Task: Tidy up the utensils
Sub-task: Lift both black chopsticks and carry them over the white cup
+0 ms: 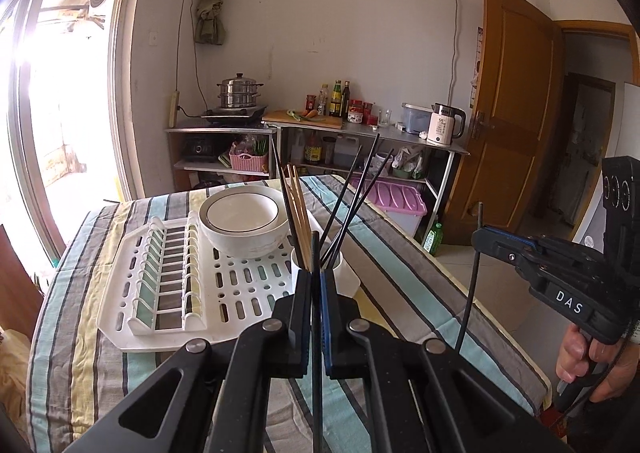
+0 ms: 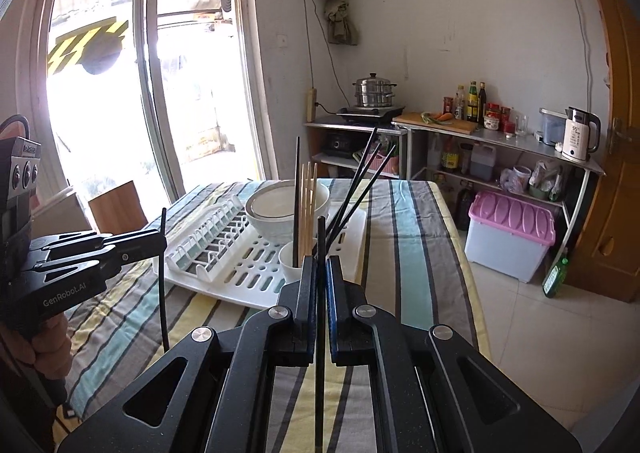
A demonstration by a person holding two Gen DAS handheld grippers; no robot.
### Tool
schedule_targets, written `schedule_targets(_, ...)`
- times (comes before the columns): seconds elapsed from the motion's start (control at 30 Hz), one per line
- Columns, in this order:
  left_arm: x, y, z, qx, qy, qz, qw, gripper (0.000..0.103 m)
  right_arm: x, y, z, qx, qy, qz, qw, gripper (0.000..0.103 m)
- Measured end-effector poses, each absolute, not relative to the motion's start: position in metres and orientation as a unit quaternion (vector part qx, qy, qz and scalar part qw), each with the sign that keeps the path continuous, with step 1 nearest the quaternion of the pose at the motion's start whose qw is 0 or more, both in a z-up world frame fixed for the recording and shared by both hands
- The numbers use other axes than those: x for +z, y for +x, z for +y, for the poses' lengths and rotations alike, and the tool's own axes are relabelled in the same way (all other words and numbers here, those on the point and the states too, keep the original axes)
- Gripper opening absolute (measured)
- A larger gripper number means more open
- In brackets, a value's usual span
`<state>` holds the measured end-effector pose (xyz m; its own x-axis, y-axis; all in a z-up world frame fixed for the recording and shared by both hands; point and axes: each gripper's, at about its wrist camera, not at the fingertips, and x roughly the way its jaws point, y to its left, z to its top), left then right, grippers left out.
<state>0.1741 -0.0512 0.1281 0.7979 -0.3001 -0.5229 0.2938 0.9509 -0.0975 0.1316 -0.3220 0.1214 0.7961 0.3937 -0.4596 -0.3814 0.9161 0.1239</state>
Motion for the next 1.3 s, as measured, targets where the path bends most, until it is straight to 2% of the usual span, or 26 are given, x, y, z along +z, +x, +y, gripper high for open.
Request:
schedule_targets(0.73,0.145,0.157,-0.034,-0.166,-0.02,0.263,0.95,0.004,0.136,0.116,-0.325,0.204,0.016,0.227,0.952,0.004)
schedule_targets(1.3,0.189,0.21,-0.048,-0.179,0.0,0.255,0.95,0.004,0.167,0.149,-0.311,0.214,0.01,0.208,0.955,0.004)
